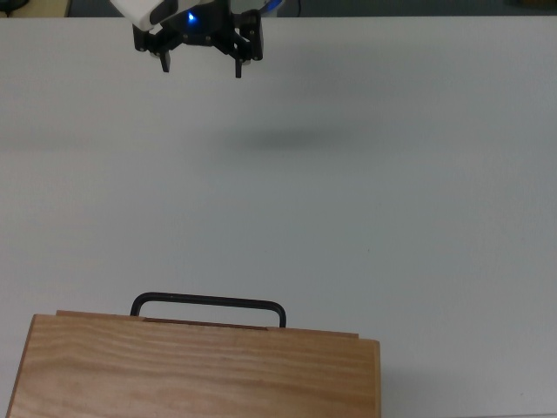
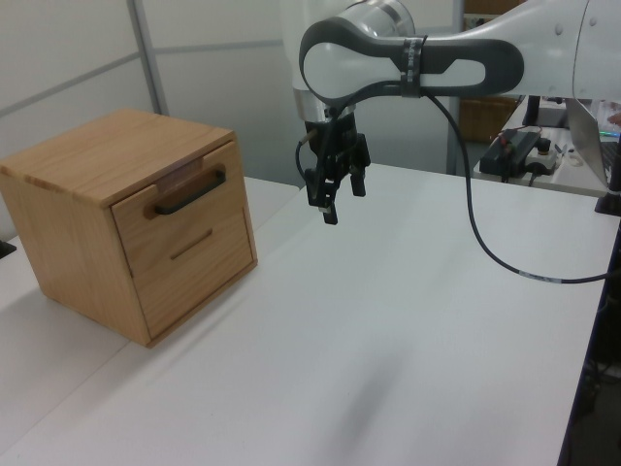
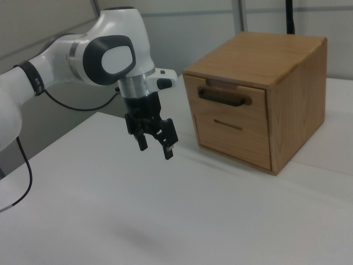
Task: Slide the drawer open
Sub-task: 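Open the gripper and move it toward the upper drawer's black handle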
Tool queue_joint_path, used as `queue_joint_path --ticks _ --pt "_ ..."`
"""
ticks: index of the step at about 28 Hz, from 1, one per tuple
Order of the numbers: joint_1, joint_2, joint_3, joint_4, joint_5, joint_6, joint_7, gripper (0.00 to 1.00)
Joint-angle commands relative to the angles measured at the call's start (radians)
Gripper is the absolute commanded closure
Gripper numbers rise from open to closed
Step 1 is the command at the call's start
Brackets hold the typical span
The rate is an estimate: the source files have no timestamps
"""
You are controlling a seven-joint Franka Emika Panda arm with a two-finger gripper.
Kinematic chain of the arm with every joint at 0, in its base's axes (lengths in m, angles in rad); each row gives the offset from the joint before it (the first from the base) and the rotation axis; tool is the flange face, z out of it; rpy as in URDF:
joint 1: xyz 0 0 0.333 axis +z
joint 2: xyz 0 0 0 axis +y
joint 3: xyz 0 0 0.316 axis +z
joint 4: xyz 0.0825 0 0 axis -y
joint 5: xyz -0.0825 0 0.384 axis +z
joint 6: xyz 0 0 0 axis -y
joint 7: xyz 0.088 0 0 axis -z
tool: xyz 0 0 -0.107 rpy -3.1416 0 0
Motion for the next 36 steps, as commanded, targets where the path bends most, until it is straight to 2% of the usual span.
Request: queue_joint_path --ticks 1,8,15,22,26,27,30,36 --pt "-0.006 -0.001 -0.004 -0.006 -0.015 0.002 -0.017 0.00" --pt "-0.006 -0.001 -0.004 -0.006 -0.026 0.003 0.141 0.00" --pt "-0.021 -0.001 -0.004 -0.006 -0.013 0.003 0.282 0.00" --pt "-0.020 0.001 0.005 -0.009 -0.007 0.006 0.579 0.00" --pt "-0.018 -0.001 0.006 -0.012 0.025 0.043 0.699 0.00" --pt "-0.018 0.000 0.006 -0.013 0.049 0.073 0.771 0.00" --pt "-0.018 0.001 0.006 -0.015 0.073 0.123 0.883 0.00" --pt "-0.015 0.010 0.006 -0.017 0.074 0.182 1.124 0.00"
